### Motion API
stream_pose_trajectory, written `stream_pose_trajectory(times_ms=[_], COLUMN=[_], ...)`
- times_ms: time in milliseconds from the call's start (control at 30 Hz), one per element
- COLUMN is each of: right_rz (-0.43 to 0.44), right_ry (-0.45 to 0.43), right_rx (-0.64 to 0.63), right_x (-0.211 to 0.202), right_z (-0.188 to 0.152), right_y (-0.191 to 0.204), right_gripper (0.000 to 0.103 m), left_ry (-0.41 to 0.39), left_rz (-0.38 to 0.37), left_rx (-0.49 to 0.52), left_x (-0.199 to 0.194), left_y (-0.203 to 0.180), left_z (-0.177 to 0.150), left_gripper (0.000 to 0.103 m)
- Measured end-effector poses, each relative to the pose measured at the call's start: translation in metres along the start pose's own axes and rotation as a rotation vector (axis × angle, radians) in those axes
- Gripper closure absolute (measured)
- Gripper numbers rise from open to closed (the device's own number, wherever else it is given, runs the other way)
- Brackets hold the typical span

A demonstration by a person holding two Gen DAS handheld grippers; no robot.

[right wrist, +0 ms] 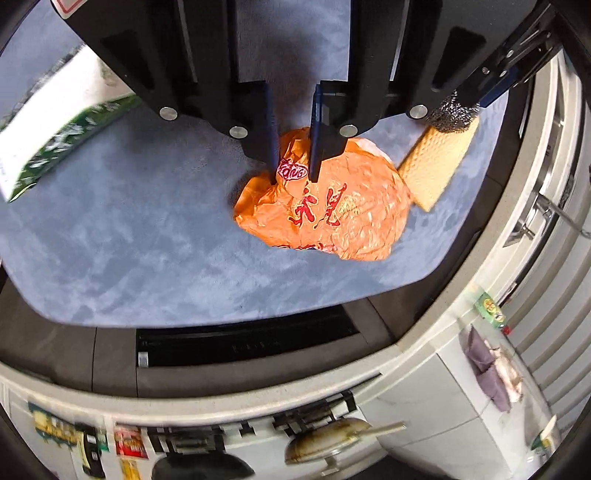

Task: Collect trash
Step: 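Grasp the steel wool scrubber with the left gripper while the right gripper grasps the orange plastic bag, then carry the scrubber and orange bag over the bin and open the right gripper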

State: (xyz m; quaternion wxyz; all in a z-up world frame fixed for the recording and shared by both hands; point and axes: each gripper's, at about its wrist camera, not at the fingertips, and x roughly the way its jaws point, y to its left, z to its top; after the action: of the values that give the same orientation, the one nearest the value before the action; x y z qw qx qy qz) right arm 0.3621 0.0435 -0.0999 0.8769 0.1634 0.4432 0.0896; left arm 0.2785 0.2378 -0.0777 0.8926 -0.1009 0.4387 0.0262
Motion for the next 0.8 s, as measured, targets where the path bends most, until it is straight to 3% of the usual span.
stream_pose_trajectory(times_ms=[267, 400, 467, 533, 667, 733, 800], right_rz=[0.005, 0.008, 0.012, 0.019, 0.031, 0.039, 0.043], right_ry=[-0.109, -0.149, -0.161, -0.167, -0.175, -0.182, -0.193], right_rx=[-0.037, -0.04, -0.036, -0.028, -0.021, -0.019, -0.02], right_x=[-0.068, -0.1, -0.11, -0.116, -0.123, -0.128, -0.134], right_z=[0.009, 0.007, 0.006, 0.005, 0.004, 0.003, 0.002], right_y=[0.002, -0.005, -0.009, -0.012, -0.015, -0.015, -0.016], right_gripper=[0.09, 0.09, 0.09, 0.09, 0.09, 0.09, 0.09], left_ry=[-0.015, -0.015, -0.012, -0.002, 0.021, 0.045, 0.053], left_rz=[-0.065, -0.049, -0.026, -0.024, -0.039, -0.064, -0.073], left_rx=[0.021, 0.018, 0.021, 0.004, 0.004, 0.026, 0.038], left_x=[-0.033, -0.039, -0.036, -0.03, -0.024, -0.024, -0.025], left_y=[-0.016, -0.012, -0.009, -0.005, -0.004, -0.006, -0.008], left_z=[-0.004, -0.011, -0.013, -0.013, -0.015, -0.02, -0.029], left_gripper=[0.101, 0.1, 0.088, 0.049, 0.047, 0.037, 0.036])
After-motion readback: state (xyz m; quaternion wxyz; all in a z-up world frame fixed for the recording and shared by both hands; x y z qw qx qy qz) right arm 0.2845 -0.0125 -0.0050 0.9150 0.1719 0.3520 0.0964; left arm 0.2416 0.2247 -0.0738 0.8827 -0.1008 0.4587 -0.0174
